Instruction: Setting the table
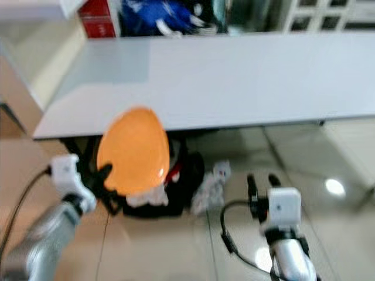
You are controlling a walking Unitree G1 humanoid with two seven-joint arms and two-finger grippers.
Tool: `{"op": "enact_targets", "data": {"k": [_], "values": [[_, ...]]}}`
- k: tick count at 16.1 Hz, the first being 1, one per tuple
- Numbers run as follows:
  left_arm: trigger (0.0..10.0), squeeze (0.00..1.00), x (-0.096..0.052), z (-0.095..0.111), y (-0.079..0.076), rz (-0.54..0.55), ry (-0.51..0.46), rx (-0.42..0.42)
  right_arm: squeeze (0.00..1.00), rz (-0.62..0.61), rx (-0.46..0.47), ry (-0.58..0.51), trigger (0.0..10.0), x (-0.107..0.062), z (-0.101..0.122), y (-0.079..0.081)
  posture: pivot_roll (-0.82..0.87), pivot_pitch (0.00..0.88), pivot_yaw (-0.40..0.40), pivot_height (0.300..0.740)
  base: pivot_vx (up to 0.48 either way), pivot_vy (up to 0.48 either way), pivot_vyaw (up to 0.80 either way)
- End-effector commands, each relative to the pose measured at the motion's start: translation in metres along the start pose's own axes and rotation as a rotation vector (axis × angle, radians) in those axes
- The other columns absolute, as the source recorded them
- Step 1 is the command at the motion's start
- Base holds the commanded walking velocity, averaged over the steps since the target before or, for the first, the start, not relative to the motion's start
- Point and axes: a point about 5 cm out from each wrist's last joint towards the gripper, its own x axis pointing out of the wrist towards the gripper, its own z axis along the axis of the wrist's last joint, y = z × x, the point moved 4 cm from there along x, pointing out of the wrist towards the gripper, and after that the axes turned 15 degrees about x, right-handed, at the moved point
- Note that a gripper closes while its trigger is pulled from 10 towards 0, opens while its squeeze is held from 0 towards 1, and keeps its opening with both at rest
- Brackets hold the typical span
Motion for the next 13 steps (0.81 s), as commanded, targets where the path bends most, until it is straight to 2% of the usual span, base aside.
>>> {"op": "enact_targets", "data": {"k": [1,2,5,7,9,10,11,13], "values": [[0.0,0.00,-0.003,0.027,-0.004,-0.032,-0.098,0.033,0.00,0.014,0.021,0.004,10.0,0.001,-0.003,0.003,-0.06,0.008,0.060,0.740,0.255,-0.405,0.00],[0.0,0.00,-0.003,0.032,-0.010,-0.055,-0.122,0.075,0.00,0.016,0.019,0.006,10.0,0.001,-0.004,0.002,-0.06,0.002,0.057,0.740,0.255,-0.401,0.00],[0.0,0.00,0.004,0.047,-0.019,-0.078,-0.166,0.105,0.00,0.026,0.025,0.009,10.0,0.004,-0.013,0.004,-0.06,0.000,0.061,0.740,0.257,-0.401,0.00],[0.0,0.00,0.003,0.043,-0.019,-0.085,-0.141,0.112,0.00,0.020,0.031,0.008,10.0,0.004,-0.017,0.002,-0.06,0.000,0.063,0.740,0.259,-0.401,0.00],[0.0,0.00,0.011,0.054,-0.028,-0.129,-0.208,0.164,0.00,0.016,0.032,0.027,10.0,0.002,-0.029,-0.003,-0.07,0.000,0.060,0.740,0.259,-0.399,0.00],[0.0,0.00,0.019,0.066,-0.035,-0.157,-0.256,0.178,0.00,0.013,0.032,0.037,10.0,0.000,-0.037,-0.006,-0.07,0.000,0.060,0.740,0.259,-0.401,0.00],[0.0,0.00,0.021,0.070,-0.037,-0.164,-0.268,0.178,0.00,0.013,0.032,0.040,10.0,0.000,-0.039,-0.007,-0.08,0.000,0.061,0.740,0.259,-0.401,0.00],[0.0,0.00,0.034,0.094,-0.037,-0.157,-0.314,0.141,0.00,0.007,0.033,0.051,10.0,0.000,-0.048,-0.013,-0.08,0.000,0.057,0.740,0.283,-0.384,0.00]]}}
